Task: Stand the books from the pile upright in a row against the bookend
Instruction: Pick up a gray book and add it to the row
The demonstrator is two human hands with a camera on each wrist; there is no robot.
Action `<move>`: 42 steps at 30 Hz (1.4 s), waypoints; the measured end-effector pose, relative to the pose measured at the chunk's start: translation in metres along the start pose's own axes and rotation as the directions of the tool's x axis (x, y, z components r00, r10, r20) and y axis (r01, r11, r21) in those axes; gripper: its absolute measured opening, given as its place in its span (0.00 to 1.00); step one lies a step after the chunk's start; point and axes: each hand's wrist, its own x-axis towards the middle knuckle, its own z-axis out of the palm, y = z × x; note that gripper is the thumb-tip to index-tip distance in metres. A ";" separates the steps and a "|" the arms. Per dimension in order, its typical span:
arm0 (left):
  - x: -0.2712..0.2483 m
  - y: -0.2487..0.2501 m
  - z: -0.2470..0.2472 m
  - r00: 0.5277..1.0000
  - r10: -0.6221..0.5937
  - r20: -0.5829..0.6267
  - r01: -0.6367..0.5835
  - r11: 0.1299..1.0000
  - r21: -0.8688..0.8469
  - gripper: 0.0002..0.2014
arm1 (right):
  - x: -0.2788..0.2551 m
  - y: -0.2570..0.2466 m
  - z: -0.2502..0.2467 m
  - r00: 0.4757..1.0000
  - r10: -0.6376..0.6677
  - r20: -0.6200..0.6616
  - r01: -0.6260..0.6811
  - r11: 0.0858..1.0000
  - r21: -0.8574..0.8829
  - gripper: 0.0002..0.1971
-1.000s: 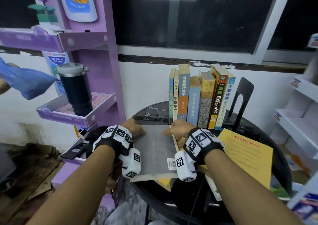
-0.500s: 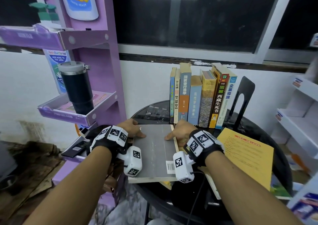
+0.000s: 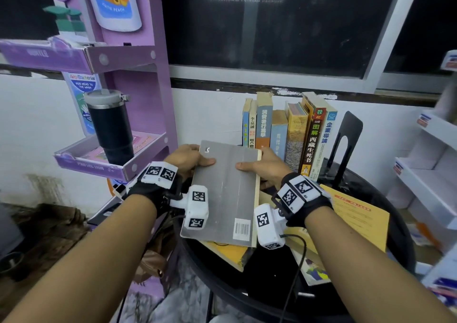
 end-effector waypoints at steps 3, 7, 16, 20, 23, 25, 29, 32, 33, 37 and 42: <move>-0.002 0.016 0.006 0.996 0.088 -0.005 -0.088 0.994 -0.063 0.20 | -0.007 -0.009 -0.011 0.993 -0.114 -0.037 0.116 0.993 0.038 0.31; -0.005 0.028 0.013 0.984 0.177 -0.013 -0.177 0.977 -0.121 0.20 | -0.016 -0.016 -0.021 0.958 -0.269 -0.095 0.270 0.963 -0.010 0.27; -0.007 0.023 0.024 0.936 0.353 -0.004 -0.342 0.903 -0.262 0.20 | -0.042 -0.032 -0.038 0.916 -0.401 -0.002 0.400 0.915 -0.055 0.19; -0.005 0.023 0.028 0.919 0.393 0.030 -0.375 0.895 -0.244 0.19 | -0.049 -0.040 -0.039 0.914 -0.401 0.062 0.406 0.906 -0.122 0.18; -0.003 0.026 0.032 0.915 0.402 0.035 -0.388 0.899 -0.204 0.19 | -0.052 -0.044 -0.038 0.912 -0.403 0.083 0.411 0.898 -0.155 0.19; -0.001 0.027 0.035 0.916 0.400 0.030 -0.388 0.903 -0.185 0.19 | -0.053 -0.045 -0.038 0.911 -0.405 0.080 0.413 0.895 -0.168 0.21; 0.000 0.031 0.038 0.924 0.382 0.030 -0.377 0.919 -0.113 0.18 | -0.055 -0.043 -0.037 0.903 -0.426 0.051 0.428 0.885 -0.184 0.20; -0.003 0.037 0.038 0.928 0.367 0.059 -0.364 0.929 -0.060 0.17 | -0.056 -0.040 -0.038 0.883 -0.468 0.012 0.459 0.860 -0.225 0.19; -0.003 0.039 0.037 0.930 0.360 0.071 -0.357 0.933 -0.045 0.17 | -0.056 -0.039 -0.039 0.874 -0.487 0.001 0.472 0.847 -0.244 0.19; -0.005 0.045 0.042 0.941 0.325 0.097 -0.326 0.946 -0.008 0.23 | -0.059 -0.036 -0.047 0.866 -0.500 -0.017 0.483 0.844 -0.233 0.18; -0.012 0.054 0.058 0.937 0.328 0.122 -0.324 0.945 -0.051 0.27 | -0.067 -0.036 -0.067 0.861 -0.505 -0.060 0.481 0.848 -0.223 0.18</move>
